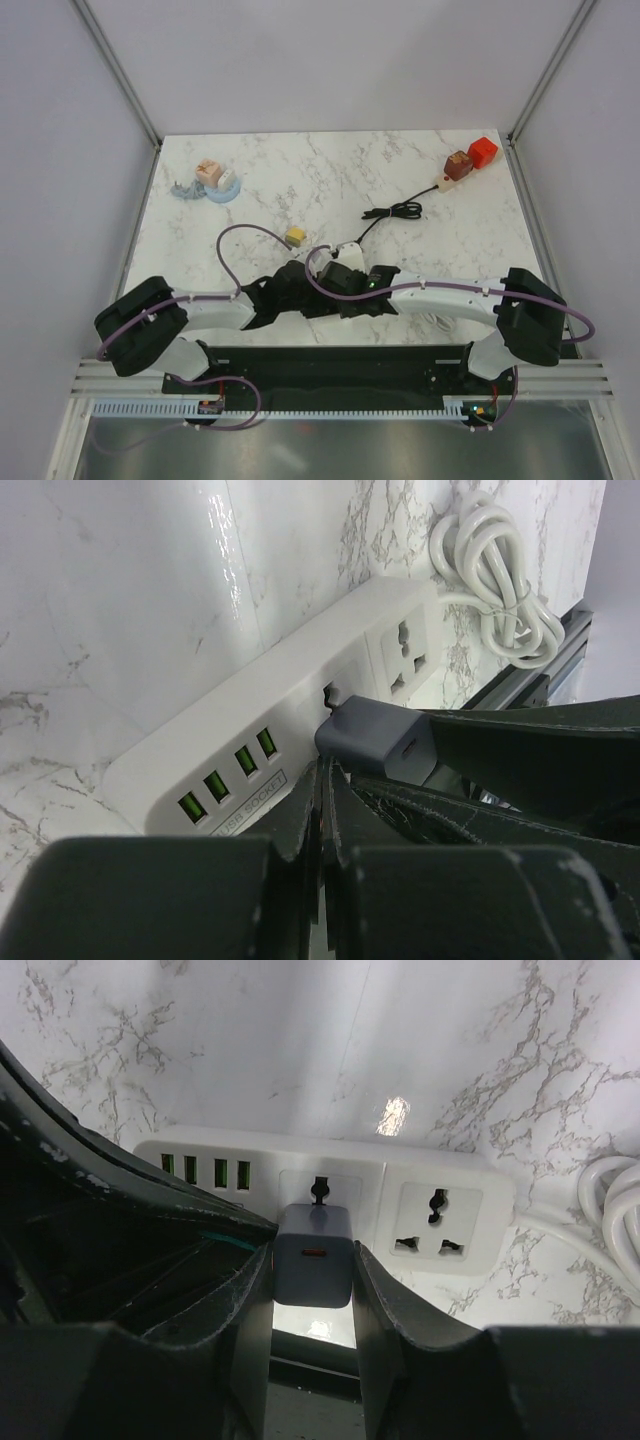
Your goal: Pull the plug off the socket
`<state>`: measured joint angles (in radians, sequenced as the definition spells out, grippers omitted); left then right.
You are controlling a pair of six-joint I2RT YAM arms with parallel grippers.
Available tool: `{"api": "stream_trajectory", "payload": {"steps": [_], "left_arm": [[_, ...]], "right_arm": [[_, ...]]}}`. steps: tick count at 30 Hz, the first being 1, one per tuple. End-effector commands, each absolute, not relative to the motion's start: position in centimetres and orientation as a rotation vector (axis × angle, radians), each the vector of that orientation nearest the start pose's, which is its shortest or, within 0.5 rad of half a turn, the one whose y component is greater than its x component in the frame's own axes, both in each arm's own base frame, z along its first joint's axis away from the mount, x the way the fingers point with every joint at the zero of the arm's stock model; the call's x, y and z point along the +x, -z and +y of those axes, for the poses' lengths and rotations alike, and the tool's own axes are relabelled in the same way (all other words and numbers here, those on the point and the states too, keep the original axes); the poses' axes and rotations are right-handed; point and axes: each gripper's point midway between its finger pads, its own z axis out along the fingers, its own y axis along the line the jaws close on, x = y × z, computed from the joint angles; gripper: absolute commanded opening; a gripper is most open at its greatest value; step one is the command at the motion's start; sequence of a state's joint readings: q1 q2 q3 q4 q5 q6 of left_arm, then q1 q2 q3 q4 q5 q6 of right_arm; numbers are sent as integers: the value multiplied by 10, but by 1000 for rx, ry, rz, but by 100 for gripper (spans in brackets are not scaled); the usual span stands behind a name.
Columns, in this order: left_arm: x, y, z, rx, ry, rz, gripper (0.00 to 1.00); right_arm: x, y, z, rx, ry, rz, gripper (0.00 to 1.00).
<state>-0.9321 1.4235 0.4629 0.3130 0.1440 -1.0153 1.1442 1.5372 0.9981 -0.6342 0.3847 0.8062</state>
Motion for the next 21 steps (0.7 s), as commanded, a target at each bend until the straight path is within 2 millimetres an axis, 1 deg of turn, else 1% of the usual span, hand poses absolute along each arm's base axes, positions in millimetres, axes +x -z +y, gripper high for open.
{"api": "stream_trajectory", "payload": {"steps": [1,3,4,8,11,13,14,15,16,17,18,19,20,21], "left_arm": [[144,10,-279,-58,860,2703,2],[143,15,-275,-63,836,2713,2],[142,17,-274,-65,826,2718,2],[140,25,-265,-74,778,2734,2],[139,29,-264,-73,759,2747,2],[140,26,-267,-62,780,2740,2],[139,19,-272,-40,827,2726,2],[141,14,-276,-15,857,2702,2],[141,8,-278,2,879,2685,2],[144,-9,-284,25,936,2636,2],[144,-17,-286,55,961,2610,2],[145,-29,-288,69,994,2579,2],[147,-43,-292,83,1030,2541,2],[150,-68,-295,107,1083,2465,2]], "right_arm": [[178,-95,300,-275,-315,2510,0],[183,-104,296,-246,-324,2487,0],[187,-112,292,-218,-343,2473,0],[195,-128,285,-166,-387,2439,0],[196,-130,286,-149,-444,2435,0],[199,-127,282,-170,-391,2439,0],[199,-126,278,-179,-355,2443,0],[206,-131,276,-169,-336,2424,0],[210,-131,274,-188,-318,2423,0],[214,-132,273,-185,-317,2421,0],[226,-135,268,-157,-318,2420,0],[227,-133,272,-181,-364,2449,0],[232,-133,273,-223,-389,2456,0],[246,-140,271,-199,-405,2452,0]]}}
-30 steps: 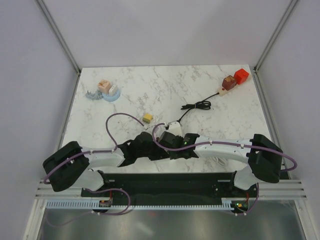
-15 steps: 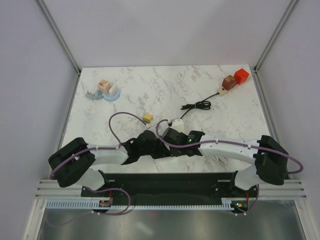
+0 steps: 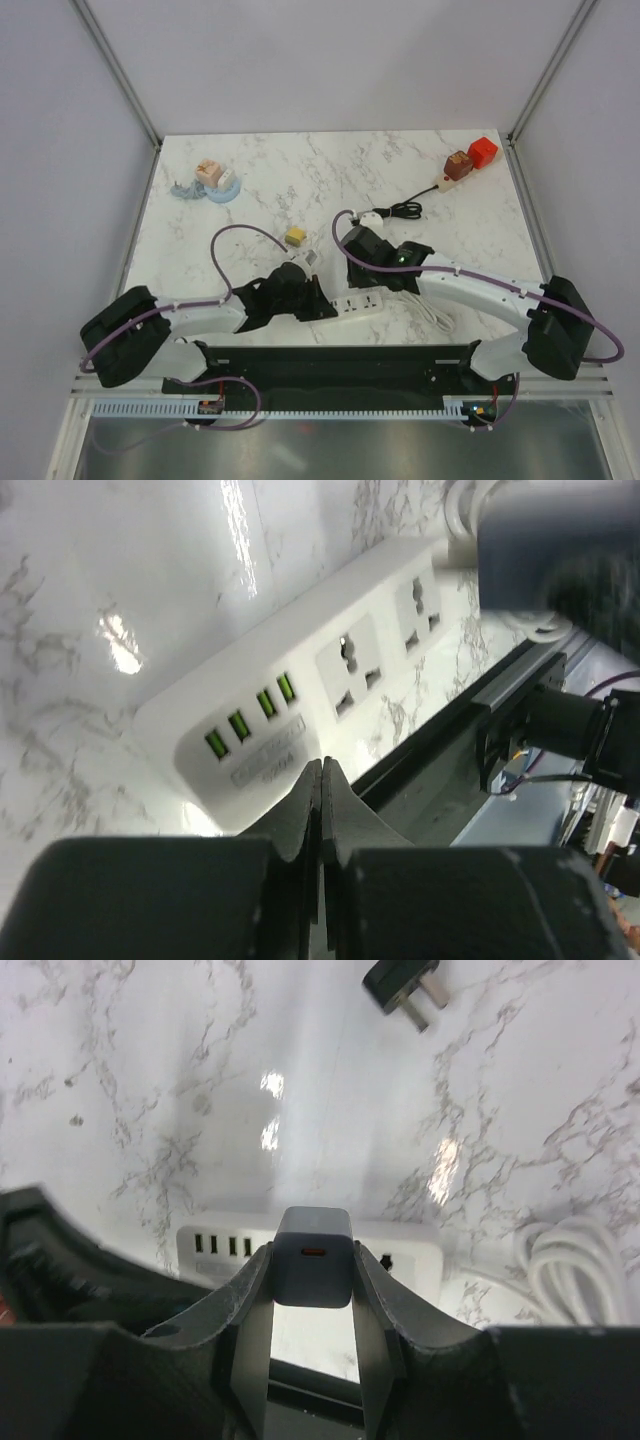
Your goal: Pull the plug off the socket
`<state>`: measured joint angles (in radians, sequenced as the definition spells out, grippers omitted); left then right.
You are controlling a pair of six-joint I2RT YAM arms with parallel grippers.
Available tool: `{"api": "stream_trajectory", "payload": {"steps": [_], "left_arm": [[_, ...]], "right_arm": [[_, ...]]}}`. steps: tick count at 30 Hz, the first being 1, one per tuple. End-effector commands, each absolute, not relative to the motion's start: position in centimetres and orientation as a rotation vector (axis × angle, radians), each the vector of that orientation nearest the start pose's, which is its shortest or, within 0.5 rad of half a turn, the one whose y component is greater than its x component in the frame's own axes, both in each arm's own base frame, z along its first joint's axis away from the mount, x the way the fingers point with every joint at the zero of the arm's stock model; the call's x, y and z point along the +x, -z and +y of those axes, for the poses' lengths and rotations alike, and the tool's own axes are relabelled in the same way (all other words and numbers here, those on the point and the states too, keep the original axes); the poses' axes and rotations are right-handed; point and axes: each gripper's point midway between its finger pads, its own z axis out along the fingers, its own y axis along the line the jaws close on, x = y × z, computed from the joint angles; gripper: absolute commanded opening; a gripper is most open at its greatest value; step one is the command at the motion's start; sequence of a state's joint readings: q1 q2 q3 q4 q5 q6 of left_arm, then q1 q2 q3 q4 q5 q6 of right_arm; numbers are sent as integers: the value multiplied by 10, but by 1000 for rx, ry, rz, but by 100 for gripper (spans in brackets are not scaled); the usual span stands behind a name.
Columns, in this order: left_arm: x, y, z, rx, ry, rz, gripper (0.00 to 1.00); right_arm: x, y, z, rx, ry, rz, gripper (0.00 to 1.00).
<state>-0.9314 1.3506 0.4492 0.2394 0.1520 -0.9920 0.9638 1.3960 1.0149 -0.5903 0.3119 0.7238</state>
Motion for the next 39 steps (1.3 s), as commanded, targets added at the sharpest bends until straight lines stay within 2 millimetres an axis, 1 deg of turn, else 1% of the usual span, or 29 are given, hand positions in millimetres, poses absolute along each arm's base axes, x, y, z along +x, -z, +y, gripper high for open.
{"api": "stream_trajectory", "payload": {"steps": [1,2,3,5,6,7,8,9,10,11,12,13,16,17,18,22,24,25,26,28,29,31,32,34,35,36,38,39], "left_arm": [[149,-75,-291,113,1073,2462,2],[153,-92,-294,117,1088,2420,8],[155,-115,-292,135,1115,2351,12],[159,-135,-284,132,1080,2321,21],[160,-143,-280,129,1073,2302,23],[164,-164,-276,117,1083,2239,24],[162,-164,-268,112,1051,2252,27],[163,-168,-264,114,1034,2242,28],[163,-183,-258,105,1041,2203,28],[163,-181,-250,97,997,2212,29],[163,-182,-244,92,982,2207,29],[163,-189,-238,79,976,2181,29],[160,-182,-223,56,922,2205,30],[158,-185,-219,49,924,2193,30],[156,-183,-215,44,912,2203,30],[151,-186,-207,31,915,2195,30],[150,-187,-205,29,919,2191,30],[149,-186,-203,27,915,2195,30],[149,-187,-203,24,916,2194,31],[148,-187,-201,28,911,2197,32],[148,-187,-201,29,906,2199,32],[148,-188,-200,22,901,2199,34],[148,-187,-199,24,895,2204,36],[148,-188,-198,18,888,2205,39],[148,-187,-197,15,882,2212,42],[148,-188,-196,14,878,2212,43],[151,-187,-193,3,847,2215,47],[152,-187,-190,-1,827,2220,48]], "right_arm": [[247,-137,275,-229,-423,2475,0],[252,-138,275,-279,-422,2474,0],[264,-141,279,-280,-429,2479,0],[268,-139,284,-355,-454,2513,0],[277,-148,292,-372,-484,2503,0],[277,-134,294,-402,-462,2557,0],[280,-132,298,-417,-468,2566,0],[284,-138,306,-443,-515,2557,0],[288,-128,311,-451,-521,2583,0],[289,-126,316,-463,-556,2598,1],[296,-131,321,-474,-575,2586,2],[299,-117,324,-486,-572,2626,2],[310,-103,336,-507,-595,2659,4],[311,-99,339,-515,-596,2672,5],[315,-90,344,-522,-598,2691,6],[317,-69,353,-553,-609,2750,9],[320,-60,357,-558,-609,2765,14],[321,-58,358,-561,-610,2766,17],[323,-57,359,-562,-607,2765,27],[329,-55,363,-562,-603,2758,36],[333,-60,366,-562,-612,2742,46],[336,-59,369,-565,-615,2743,57],[338,-61,371,-563,-620,2736,71],[340,-66,373,-568,-623,2723,83],[341,-69,373,-567,-623,2718,95],[342,-76,371,-567,-613,2698,98],[342,-82,365,-558,-584,2685,98],[345,-97,360,-544,-558,2649,98]]}}
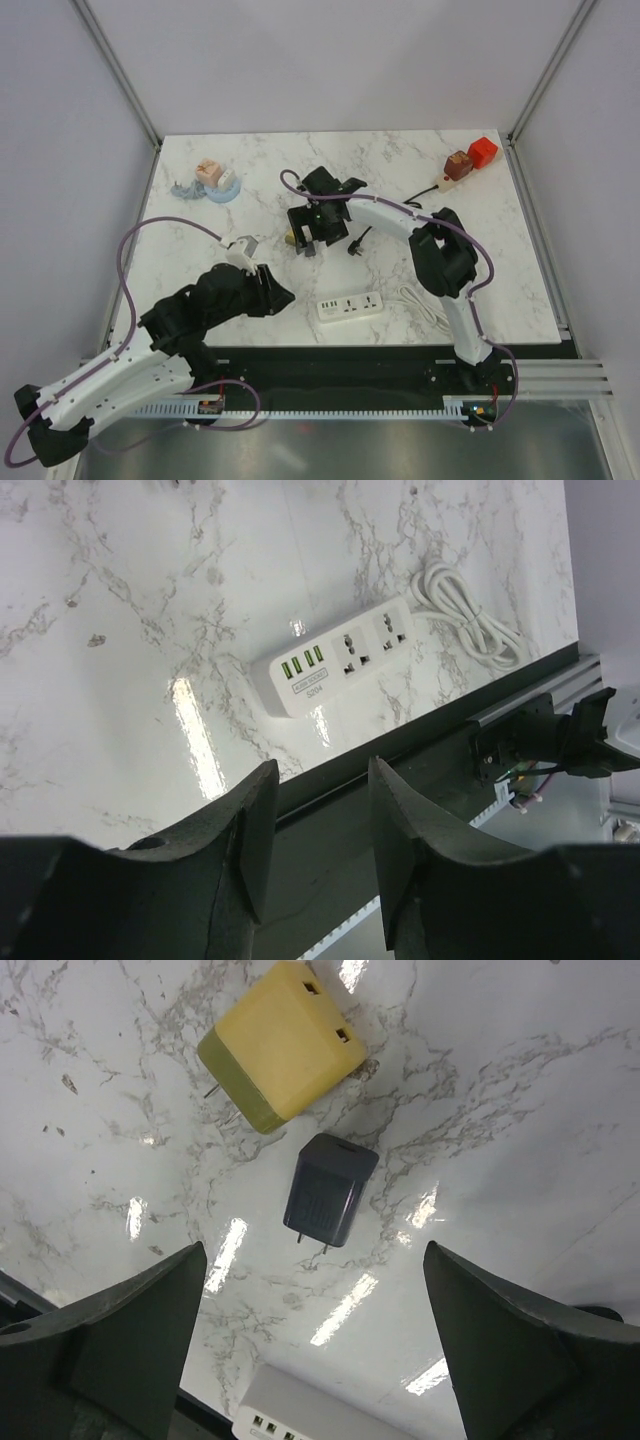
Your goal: Pull the plug off the socket
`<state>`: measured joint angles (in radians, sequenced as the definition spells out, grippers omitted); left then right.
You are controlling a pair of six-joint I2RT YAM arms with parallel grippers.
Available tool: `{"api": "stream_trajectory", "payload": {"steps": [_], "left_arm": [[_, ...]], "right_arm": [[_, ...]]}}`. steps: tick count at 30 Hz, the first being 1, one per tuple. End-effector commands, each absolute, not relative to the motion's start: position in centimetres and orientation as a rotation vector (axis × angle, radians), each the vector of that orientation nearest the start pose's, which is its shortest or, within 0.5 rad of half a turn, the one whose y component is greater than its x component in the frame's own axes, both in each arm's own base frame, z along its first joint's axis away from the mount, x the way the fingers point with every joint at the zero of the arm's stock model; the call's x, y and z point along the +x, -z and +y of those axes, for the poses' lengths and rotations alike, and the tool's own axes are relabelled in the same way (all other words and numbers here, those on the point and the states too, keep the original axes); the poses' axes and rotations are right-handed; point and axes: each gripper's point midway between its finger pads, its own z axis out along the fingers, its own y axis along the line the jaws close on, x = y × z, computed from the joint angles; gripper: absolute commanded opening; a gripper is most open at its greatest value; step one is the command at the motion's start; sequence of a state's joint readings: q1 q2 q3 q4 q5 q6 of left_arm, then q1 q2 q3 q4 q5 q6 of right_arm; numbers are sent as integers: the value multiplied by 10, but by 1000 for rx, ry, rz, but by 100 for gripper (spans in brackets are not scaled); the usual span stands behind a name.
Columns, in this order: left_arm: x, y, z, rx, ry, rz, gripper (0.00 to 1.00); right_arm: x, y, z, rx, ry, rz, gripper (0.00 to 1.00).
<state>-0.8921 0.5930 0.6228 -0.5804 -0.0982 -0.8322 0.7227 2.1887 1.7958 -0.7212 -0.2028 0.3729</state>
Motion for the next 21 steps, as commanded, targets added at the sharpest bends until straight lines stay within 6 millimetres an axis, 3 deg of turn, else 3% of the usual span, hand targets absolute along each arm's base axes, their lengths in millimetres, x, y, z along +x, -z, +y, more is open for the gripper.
{"api": "stream_trajectory", "payload": {"steps": [1,3,5,6,7,9,10,11,12,14,15,17,18,19,20,21], "left_arm": [[157,-191,-188,-15,810,2210,49],[163,-187,-186,-16,761,2227,53],[177,-186,-183,-29,714,2250,55],[183,-186,-181,-38,702,2257,56],[196,-193,-177,-74,714,2248,56],[215,-187,-173,-68,674,2277,56],[232,-198,-166,-107,667,2251,56],[242,-199,-162,-100,635,2248,56],[259,-202,-161,-110,605,2257,56],[286,-207,-145,-150,544,2244,56],[303,-207,-146,-158,542,2261,56],[331,-210,-129,-194,501,2247,55],[347,-223,-124,-194,482,2212,54],[364,-210,-113,-189,415,2243,52],[374,-209,-107,-179,384,2249,50],[389,-228,-104,-160,377,2213,50]], "right_arm": [[345,-103,356,-541,-547,2633,98],[343,-121,343,-521,-499,2592,98],[336,-122,328,-511,-452,2593,98],[333,-136,322,-503,-452,2564,98],[332,-139,317,-487,-437,2551,98],[318,-139,304,-476,-436,2547,98],[316,-140,302,-474,-446,2535,98],[306,-129,294,-475,-429,2562,98],[301,-137,290,-470,-444,2542,98],[289,-130,283,-475,-460,2550,98],[285,-138,280,-472,-483,2526,98],[274,-140,276,-480,-521,2511,98],[270,-141,275,-481,-536,2504,98],[268,-142,275,-484,-553,2494,98],[262,-143,271,-486,-566,2486,98],[258,-145,272,-499,-592,2481,98]]}}
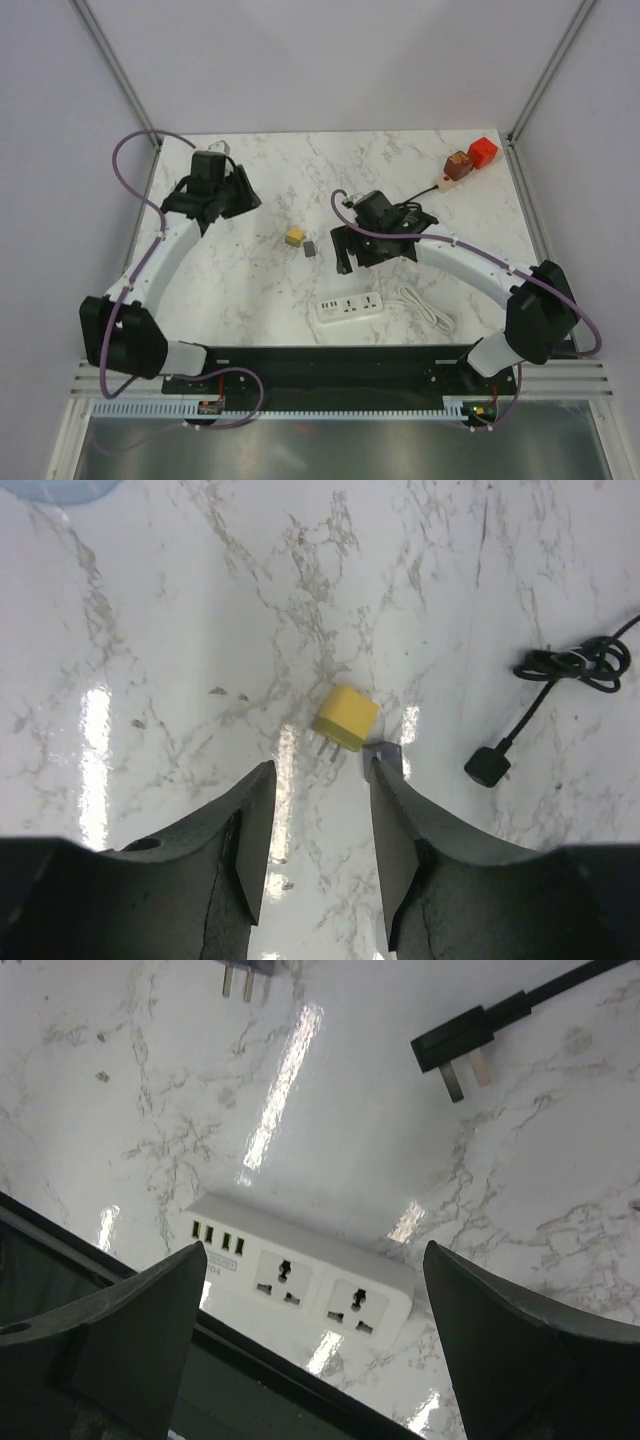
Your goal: Pull the plug off the socket
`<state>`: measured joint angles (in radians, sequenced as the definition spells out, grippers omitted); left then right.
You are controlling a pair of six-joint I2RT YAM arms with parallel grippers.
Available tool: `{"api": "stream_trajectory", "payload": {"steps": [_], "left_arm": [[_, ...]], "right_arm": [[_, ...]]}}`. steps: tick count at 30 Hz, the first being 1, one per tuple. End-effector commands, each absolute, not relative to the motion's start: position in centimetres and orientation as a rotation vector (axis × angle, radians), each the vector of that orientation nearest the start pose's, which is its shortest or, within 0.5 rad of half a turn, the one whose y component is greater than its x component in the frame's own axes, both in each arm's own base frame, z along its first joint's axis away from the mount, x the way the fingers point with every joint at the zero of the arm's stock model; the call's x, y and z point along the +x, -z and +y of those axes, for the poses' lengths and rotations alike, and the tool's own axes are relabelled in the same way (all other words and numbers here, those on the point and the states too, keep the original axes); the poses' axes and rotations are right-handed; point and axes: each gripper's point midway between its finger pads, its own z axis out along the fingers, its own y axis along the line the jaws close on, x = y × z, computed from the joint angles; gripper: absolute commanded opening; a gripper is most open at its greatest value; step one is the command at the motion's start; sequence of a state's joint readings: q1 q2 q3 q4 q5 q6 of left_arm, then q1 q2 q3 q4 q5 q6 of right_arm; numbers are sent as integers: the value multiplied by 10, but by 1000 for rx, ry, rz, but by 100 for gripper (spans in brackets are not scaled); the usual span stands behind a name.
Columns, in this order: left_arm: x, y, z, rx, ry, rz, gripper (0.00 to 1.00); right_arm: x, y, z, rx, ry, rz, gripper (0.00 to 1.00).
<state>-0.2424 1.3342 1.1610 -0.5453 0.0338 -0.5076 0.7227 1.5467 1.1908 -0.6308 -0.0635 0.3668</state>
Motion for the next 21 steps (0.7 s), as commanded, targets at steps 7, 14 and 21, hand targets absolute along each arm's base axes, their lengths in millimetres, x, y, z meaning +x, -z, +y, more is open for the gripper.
{"api": "stream_trajectory", "payload": {"steps": [7,14,21], "left_arm": [[463,-222,-58,-68,166,2258,55],[506,-192,-36,171,-41,2291,49],[528,-171,-17,257,-205,2284,52]], "right_arm": [[240,-142,269,-563,-659,2452,98],[230,-145,278,-616,-763,2431,98],[228,-145,276,-643,-761,2425,98]]}}
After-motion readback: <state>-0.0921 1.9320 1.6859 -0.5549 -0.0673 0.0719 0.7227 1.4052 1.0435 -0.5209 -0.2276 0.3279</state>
